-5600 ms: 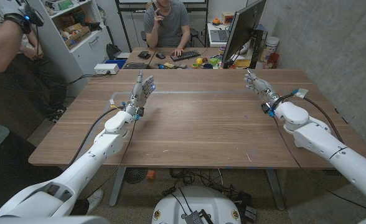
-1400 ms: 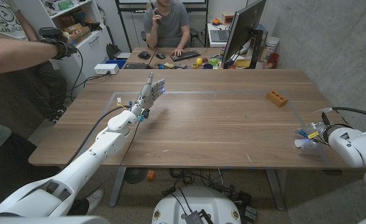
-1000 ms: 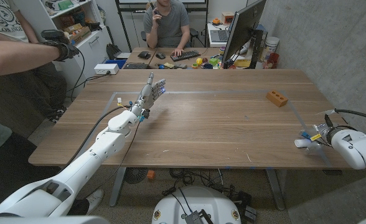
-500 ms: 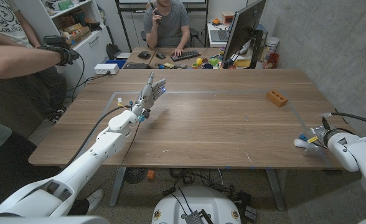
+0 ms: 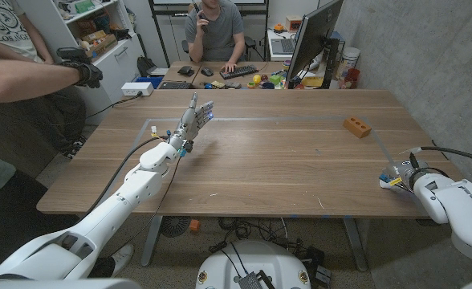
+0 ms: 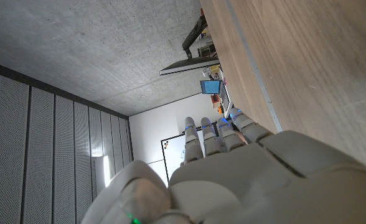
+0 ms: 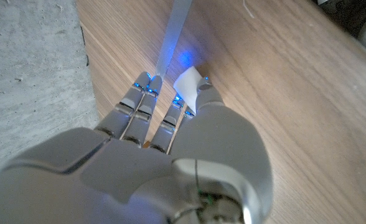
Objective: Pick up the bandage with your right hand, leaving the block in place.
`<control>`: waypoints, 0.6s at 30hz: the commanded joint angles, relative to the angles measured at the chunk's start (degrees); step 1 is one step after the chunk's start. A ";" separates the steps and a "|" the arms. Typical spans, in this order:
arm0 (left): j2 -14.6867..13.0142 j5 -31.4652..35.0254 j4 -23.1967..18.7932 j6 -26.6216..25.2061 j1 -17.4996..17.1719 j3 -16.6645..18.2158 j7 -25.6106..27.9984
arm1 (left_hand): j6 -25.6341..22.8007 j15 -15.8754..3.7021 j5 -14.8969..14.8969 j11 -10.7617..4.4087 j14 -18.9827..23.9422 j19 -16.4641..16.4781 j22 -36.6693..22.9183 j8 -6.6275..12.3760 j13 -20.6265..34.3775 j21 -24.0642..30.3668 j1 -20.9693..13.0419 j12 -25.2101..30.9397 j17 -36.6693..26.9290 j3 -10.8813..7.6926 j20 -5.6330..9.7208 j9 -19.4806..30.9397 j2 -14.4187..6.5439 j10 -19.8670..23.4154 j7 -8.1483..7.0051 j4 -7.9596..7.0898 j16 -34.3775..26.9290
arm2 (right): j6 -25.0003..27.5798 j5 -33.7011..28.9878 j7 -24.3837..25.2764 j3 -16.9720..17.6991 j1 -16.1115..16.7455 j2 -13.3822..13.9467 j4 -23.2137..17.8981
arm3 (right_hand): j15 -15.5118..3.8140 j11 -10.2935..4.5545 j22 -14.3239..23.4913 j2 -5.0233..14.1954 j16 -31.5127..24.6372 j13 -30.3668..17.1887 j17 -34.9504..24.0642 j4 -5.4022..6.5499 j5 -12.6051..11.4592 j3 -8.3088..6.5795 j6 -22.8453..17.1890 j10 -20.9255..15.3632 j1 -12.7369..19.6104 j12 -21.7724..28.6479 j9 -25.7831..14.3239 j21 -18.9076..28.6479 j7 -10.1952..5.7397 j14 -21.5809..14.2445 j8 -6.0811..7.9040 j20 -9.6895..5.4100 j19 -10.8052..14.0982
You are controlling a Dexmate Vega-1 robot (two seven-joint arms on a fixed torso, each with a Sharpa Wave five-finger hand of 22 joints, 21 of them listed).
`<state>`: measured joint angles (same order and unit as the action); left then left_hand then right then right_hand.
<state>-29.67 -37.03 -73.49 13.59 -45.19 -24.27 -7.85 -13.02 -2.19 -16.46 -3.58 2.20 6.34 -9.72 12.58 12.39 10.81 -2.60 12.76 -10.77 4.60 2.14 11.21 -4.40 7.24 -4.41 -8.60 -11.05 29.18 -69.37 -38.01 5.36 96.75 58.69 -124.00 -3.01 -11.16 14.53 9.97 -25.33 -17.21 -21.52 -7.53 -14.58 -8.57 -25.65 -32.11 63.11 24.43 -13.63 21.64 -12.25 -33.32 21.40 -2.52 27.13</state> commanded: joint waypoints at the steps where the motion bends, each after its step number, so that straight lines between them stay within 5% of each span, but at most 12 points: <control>1: 0.23 -0.15 0.63 -0.17 0.39 -0.18 -0.53 | -0.28 -3.05 -0.50 0.09 0.52 0.60 -0.26 0.21 0.16 0.32 0.65 0.33 -0.24 0.20 1.30 0.10 -0.17 0.34 0.07 -0.18 -0.50 | 5.08 2.43 3.20 -1.61 0.90 3.14 -0.36 | -10.80 -0.13 4.90 0.02 -4.38 -6.24 -9.15 1.79 2.85 -1.95 -4.13 -5.20 5.53 5.00 -2.43 9.53 0.21 -5.37 1.04 -8.78 -0.92; 8: 0.22 -0.43 0.39 -0.38 0.15 -0.06 -0.45 | -0.34 -3.07 -0.56 0.00 0.52 0.63 -0.27 0.17 0.16 0.32 0.80 0.29 -0.25 0.36 1.31 0.10 -0.12 0.30 0.12 -0.24 -0.49 | 6.42 3.41 3.72 0.85 2.75 4.64 -2.32 | -10.74 -0.41 6.81 0.33 -5.19 -10.37 -16.98 2.92 3.70 -2.59 -10.94 -12.60 7.00 10.85 -5.85 25.54 0.36 -12.63 1.30 -8.72 -5.06; 9: 0.22 -0.43 0.38 -0.39 0.15 -0.06 -0.45 | -0.35 -3.05 -0.57 0.02 0.53 0.64 -0.27 0.17 0.16 0.32 0.80 0.30 -0.25 0.37 1.31 0.10 -0.12 0.32 0.14 -0.25 -0.49 | 6.49 3.48 3.76 0.83 2.77 4.73 -2.33 | -10.81 -0.39 5.67 0.16 -3.86 -10.13 -17.62 2.95 3.76 -2.53 -11.74 -13.10 7.01 11.01 -6.61 32.30 0.34 -13.60 -0.26 -8.66 -7.68; 18: 0.13 -1.18 0.27 -0.60 -0.21 0.25 -0.78 | -0.29 -3.09 -0.64 0.06 0.51 0.69 -0.27 0.09 0.16 0.32 0.94 0.25 -0.26 0.53 1.34 0.10 -0.08 0.24 0.21 -0.31 -0.48 | 4.38 0.70 0.43 9.30 4.93 4.43 -7.05 | -10.75 -0.41 0.80 0.20 -2.27 -10.35 -18.41 2.96 3.84 -2.71 -13.80 -14.70 6.81 10.47 -7.82 41.91 0.29 -14.78 -1.28 -8.57 -10.81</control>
<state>-29.51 -37.60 -73.11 13.24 -45.05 -24.31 -8.32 -13.01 -2.17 -16.75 -3.58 2.18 6.55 -9.72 12.58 12.39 10.81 -2.13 12.76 -10.77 4.78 2.35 11.21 -4.24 7.24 -4.41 -8.78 -11.05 34.47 -66.71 -35.48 7.86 99.72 62.93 -127.04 -5.63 -7.47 16.29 9.73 -27.92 -22.97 -39.70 -5.27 -10.93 -10.54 -38.65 -39.44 69.65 31.76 -21.07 61.53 -11.96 -47.42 20.24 -2.45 17.09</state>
